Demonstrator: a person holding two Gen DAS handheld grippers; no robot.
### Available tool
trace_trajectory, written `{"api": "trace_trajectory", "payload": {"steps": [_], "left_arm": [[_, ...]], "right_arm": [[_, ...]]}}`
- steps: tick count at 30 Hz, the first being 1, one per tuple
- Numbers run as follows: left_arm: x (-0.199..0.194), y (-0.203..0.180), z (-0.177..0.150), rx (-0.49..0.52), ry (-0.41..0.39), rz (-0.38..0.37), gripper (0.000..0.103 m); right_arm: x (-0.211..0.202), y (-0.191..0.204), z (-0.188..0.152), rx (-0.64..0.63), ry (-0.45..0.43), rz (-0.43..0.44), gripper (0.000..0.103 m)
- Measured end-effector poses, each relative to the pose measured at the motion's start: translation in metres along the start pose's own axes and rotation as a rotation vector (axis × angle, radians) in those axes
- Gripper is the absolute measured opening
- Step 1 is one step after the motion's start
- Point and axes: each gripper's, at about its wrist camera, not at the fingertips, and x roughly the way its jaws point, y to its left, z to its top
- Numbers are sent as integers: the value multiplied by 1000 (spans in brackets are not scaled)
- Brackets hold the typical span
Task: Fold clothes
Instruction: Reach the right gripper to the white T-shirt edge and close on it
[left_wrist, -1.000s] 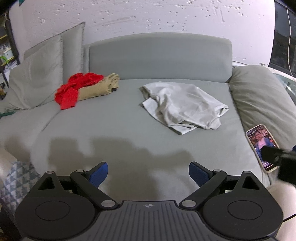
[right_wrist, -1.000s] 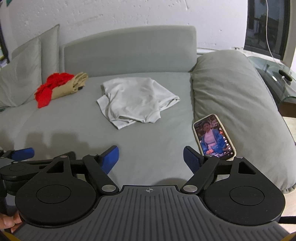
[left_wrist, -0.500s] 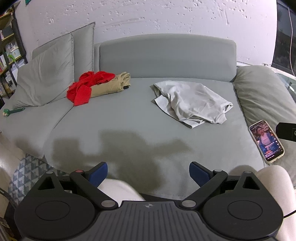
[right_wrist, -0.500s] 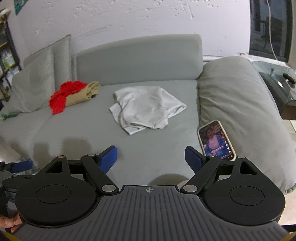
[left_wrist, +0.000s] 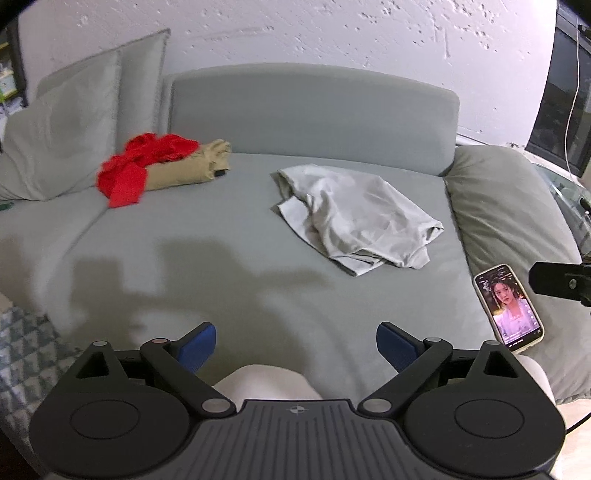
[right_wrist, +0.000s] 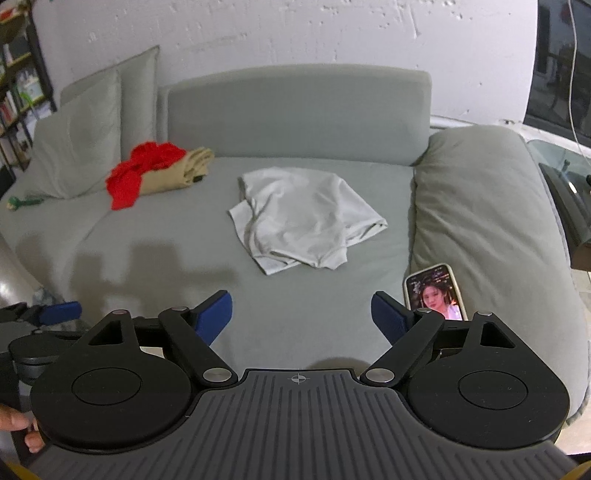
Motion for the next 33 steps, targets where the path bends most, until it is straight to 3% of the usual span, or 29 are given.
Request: {"api": "trace_trajectory", "payload": {"steps": [4, 10, 12, 15, 22, 27, 29, 33], "left_arm": [[18, 3, 10, -16, 0, -17, 92], [57, 9, 30, -37, -5, -32, 88], [73, 9, 36, -36, 10, -33, 85], [98, 11, 42, -53, 33, -23, 80], [157, 14, 51, -74, 89, -44, 72], [185, 26, 56, -144, 99, -71, 71], [193, 30, 57, -146, 101, -60, 70], [210, 39, 62, -146, 120, -26, 63]], "right_arm": [[18, -2, 7, -14, 0, 34, 87], [53, 11, 13, -124, -71, 58, 84], [73, 14, 15, -158, -84, 69, 76], [106, 17, 17, -202, -77, 68, 68], [189, 26, 22, -300, -24, 82, 66], [237, 33, 21, -411, -33, 65, 61], [255, 36, 18, -454, -22, 56, 53], [279, 44, 9, -552, -26, 43, 52]]}}
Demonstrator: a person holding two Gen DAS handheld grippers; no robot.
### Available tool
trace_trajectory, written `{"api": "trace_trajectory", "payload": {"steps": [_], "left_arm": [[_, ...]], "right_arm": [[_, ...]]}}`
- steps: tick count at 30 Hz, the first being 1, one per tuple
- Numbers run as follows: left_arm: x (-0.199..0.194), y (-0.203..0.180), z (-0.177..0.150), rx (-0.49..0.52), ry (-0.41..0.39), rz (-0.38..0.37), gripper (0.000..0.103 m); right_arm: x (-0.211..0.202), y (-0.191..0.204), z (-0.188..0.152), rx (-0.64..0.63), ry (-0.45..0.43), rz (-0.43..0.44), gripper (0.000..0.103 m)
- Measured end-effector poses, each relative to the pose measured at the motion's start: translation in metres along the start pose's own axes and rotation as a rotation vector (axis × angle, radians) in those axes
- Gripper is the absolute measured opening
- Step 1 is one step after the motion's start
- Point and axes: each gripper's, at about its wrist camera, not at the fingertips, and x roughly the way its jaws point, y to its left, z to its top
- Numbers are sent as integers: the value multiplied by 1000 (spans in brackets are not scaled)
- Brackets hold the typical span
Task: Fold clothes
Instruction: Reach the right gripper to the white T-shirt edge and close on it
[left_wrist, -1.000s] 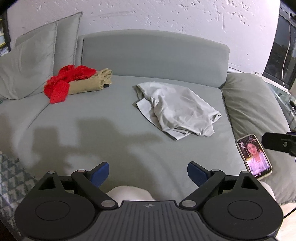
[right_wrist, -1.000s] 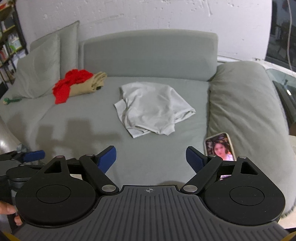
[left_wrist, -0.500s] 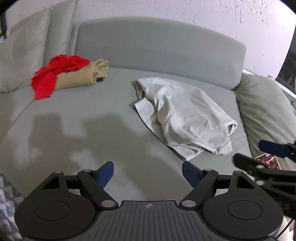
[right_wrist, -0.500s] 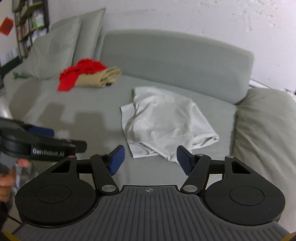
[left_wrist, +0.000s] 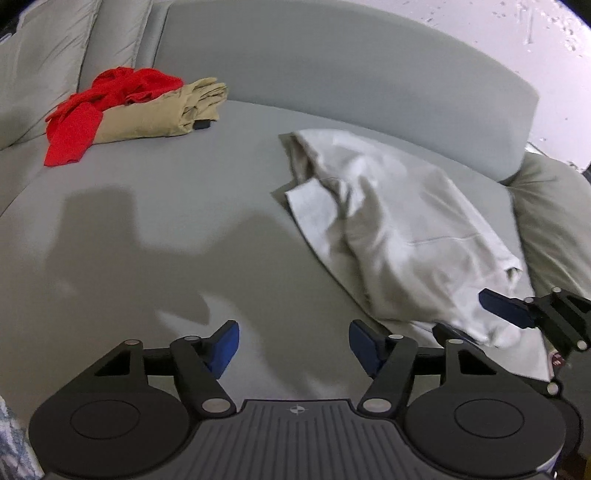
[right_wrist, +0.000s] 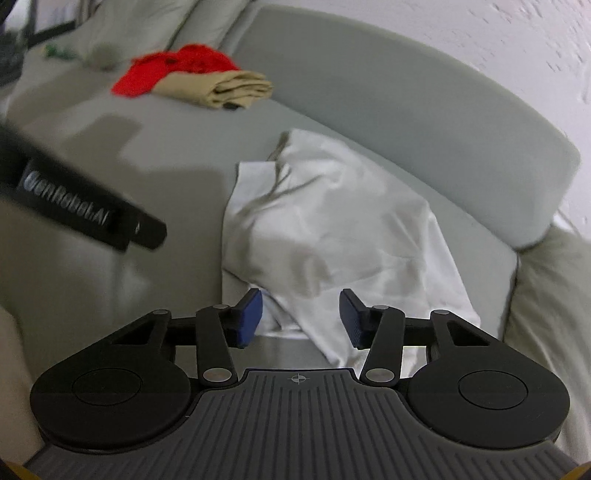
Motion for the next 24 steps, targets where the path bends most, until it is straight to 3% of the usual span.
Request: {"api": "trace_trajectory", "payload": {"steps": [9, 10, 11, 12, 14, 16, 19, 21, 23, 24], "left_arm": [[8, 15, 16, -57, -16, 27, 65], [8, 16, 16, -60, -16, 30, 65], [7, 18, 16, -62, -14, 30, 65], [7, 20, 15, -64, -13, 31, 65], [5, 22, 14, -67, -10, 31, 65], [3, 21, 12, -60, -8, 26, 65], [1, 16, 9, -51, -6, 8, 65], [0, 10, 7, -42, -3, -6, 65], [0, 2, 6, -15, 3, -23, 65], [0, -3, 5, 2, 4, -32, 65]], "right_arm": [[38, 27, 19, -229, -26, -40, 50], [41, 26, 24, -233, -32, -32, 45], [45, 22, 31, -202, -27, 3, 21], [49, 15, 39, -148, -13, 39, 0], [52, -10, 55, 23, -16, 51, 0], [47, -44, 66, 193, -68, 2, 0], [23, -107, 66, 456, -159, -143, 0], [2, -149, 53, 585, -200, -335, 0], [-11, -185, 32, 692, -188, -486, 0], [-13, -201, 20, 745, -135, -541, 0]]}}
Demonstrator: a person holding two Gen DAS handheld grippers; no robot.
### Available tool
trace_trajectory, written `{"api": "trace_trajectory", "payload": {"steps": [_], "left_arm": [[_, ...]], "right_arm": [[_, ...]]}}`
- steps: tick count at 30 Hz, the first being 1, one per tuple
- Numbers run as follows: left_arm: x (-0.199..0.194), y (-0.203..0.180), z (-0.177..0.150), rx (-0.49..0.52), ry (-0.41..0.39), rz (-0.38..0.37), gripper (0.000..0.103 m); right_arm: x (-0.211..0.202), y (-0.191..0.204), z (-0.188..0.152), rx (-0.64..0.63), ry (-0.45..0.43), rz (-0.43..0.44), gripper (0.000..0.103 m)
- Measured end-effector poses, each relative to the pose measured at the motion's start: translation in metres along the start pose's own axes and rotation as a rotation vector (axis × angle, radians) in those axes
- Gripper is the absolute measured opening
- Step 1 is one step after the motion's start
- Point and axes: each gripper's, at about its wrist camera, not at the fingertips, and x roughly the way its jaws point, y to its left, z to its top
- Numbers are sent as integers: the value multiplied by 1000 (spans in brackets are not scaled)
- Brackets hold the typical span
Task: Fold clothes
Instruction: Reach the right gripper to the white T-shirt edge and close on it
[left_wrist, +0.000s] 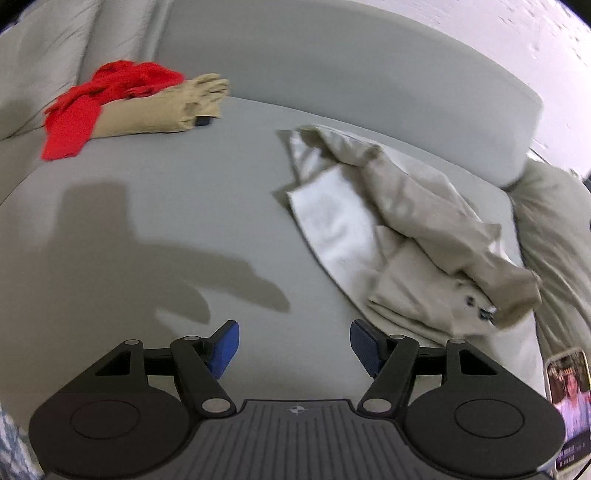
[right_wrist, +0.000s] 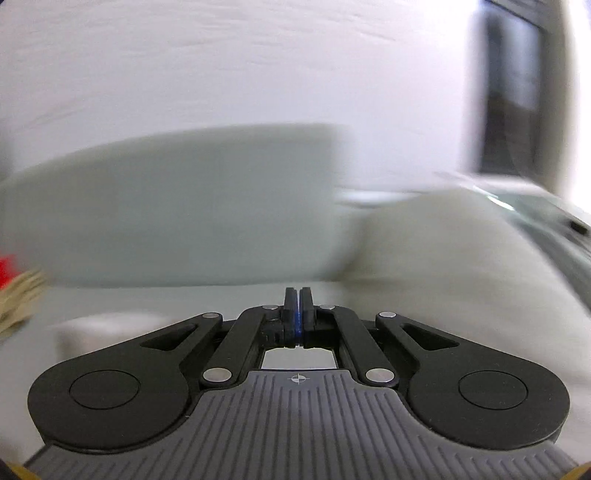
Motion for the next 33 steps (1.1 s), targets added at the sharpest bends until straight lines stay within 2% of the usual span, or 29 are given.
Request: {"api": "trace_trajectory", "payload": {"steps": [1, 3, 4, 5, 6, 7, 8, 9, 13, 15, 17, 19, 24, 28, 29, 30, 31, 33], "left_arm": [[1, -6, -1, 15, 0, -10, 65], [4, -16, -1, 34, 2, -32, 65], [6, -20, -1, 37, 4, -43, 65], [9, -23, -2, 30, 10, -56, 65], [12, -25, -2, 19, 16, -71, 65], [15, -26, -3, 7, 21, -88, 64], [16, -26, -4, -8, 23, -99, 64], [17, -26, -5, -23, 25, -109, 63], [20, -21, -8, -55, 26, -133, 63], [22, -19, -9, -57, 35, -145, 63], [26, -18, -10, -52, 45, -151, 63], [29, -18, -10, -47, 51, -154, 63], [34, -21, -10, -41, 54, -161, 64], [36, -21, -10, -52, 58, -154, 64], [36, -20, -9, -55, 59, -152, 64], [34, -20, -10, -59, 56, -151, 64], [32, -19, -10, -64, 53, -150, 64], [28, -17, -11, -74, 41, -150, 63]], "right_arm": [[10, -20, -1, 32, 63, -77, 0], [22, -44, -9, 60, 174, -70, 10], [24, -50, -15, 53, 218, -12, 11], [22, -48, -21, 27, 250, 76, 23], [20, -46, -27, 1, 281, 164, 48], [17, -41, -32, -24, 288, 246, 57], [14, -34, -36, -55, 287, 325, 60], [12, -26, -40, -85, 287, 403, 60], [28, 10, -48, -137, 328, 518, 60], [43, 16, -48, -133, 312, 480, 60], [64, 26, -51, -173, 296, 485, 59], [76, 42, -56, -310, 271, 476, 59], [81, 65, -68, -509, 245, 525, 56], [85, 74, -65, -531, 213, 541, 50], [87, 77, -63, -528, 210, 543, 40], [89, 78, -61, -515, 206, 546, 7], [88, 78, -58, -493, 206, 542, 3], [80, 68, -46, -371, 165, 526, 2]]}}
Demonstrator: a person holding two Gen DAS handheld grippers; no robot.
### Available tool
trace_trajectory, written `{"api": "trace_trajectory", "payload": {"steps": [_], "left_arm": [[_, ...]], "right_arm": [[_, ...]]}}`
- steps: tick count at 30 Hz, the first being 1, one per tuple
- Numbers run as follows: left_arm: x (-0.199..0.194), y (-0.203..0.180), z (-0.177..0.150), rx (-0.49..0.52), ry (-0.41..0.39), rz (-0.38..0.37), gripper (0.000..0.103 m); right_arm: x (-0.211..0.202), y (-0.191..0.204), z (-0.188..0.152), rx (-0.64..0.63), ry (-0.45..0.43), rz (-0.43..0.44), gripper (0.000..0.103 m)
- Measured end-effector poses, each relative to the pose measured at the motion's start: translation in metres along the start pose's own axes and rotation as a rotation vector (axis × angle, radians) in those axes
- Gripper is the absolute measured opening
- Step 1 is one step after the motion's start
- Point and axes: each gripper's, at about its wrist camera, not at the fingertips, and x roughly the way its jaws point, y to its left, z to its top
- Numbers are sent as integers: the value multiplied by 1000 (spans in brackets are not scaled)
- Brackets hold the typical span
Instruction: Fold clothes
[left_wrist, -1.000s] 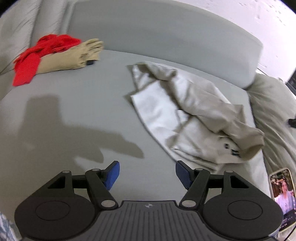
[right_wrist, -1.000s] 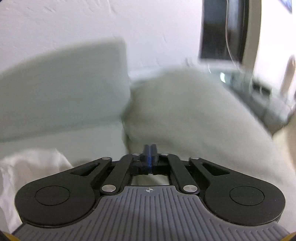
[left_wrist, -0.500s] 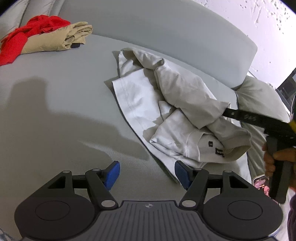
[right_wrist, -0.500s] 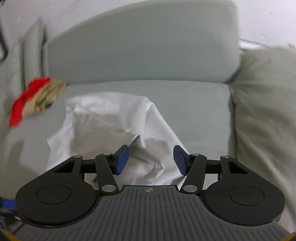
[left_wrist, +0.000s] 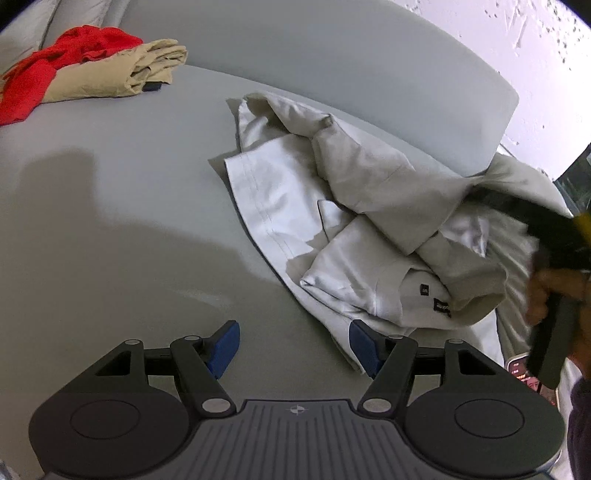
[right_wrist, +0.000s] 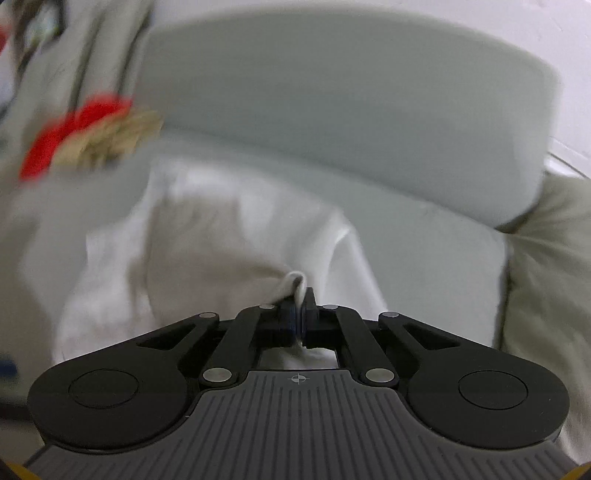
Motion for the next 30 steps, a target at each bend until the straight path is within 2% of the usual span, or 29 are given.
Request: {"api": "trace_trajectory", "payload": {"steps": [3, 5, 7, 11, 13, 16, 17, 20, 22, 24, 26, 30], "left_arm": [[-5, 1, -1, -29, -21, -13, 61], [-5, -1, -2, -63, -23, -46, 58], [-5, -4, -3, -96, -16, -93, 58], [-3, -18, -10, -97, 15, -179, 58], [3, -30, -16, -95, 54, -242, 58], [15, -49, -28, -115, 123, -329, 58], [18, -53, -32, -140, 130, -327, 58], [26, -50, -41, -282, 76, -308, 58], [35, -38, -42, -411, 47, -331, 55], [42, -30, -39, -492, 36, -353, 51], [49, -26, -35, -535, 37, -375, 50], [59, -25, -30, -558, 49, -376, 36]], "right_arm": [[-44, -31, 5, 249, -154, -121, 2], [-70, -62, -2, 400, -212, -257, 2], [-93, -98, -14, 554, -237, -399, 2], [-133, -157, -47, 708, -244, -681, 2], [-147, -177, -58, 770, -233, -710, 2], [-152, -194, -71, 846, -153, -642, 2], [-151, -194, -73, 840, -140, -629, 2], [-150, -197, -78, 860, -130, -589, 2], [-149, -202, -81, 879, -130, -561, 2], [-149, -203, -83, 884, -130, -538, 3], [-147, -205, -87, 885, -132, -521, 3], [-145, -208, -94, 896, -137, -498, 3]]}}
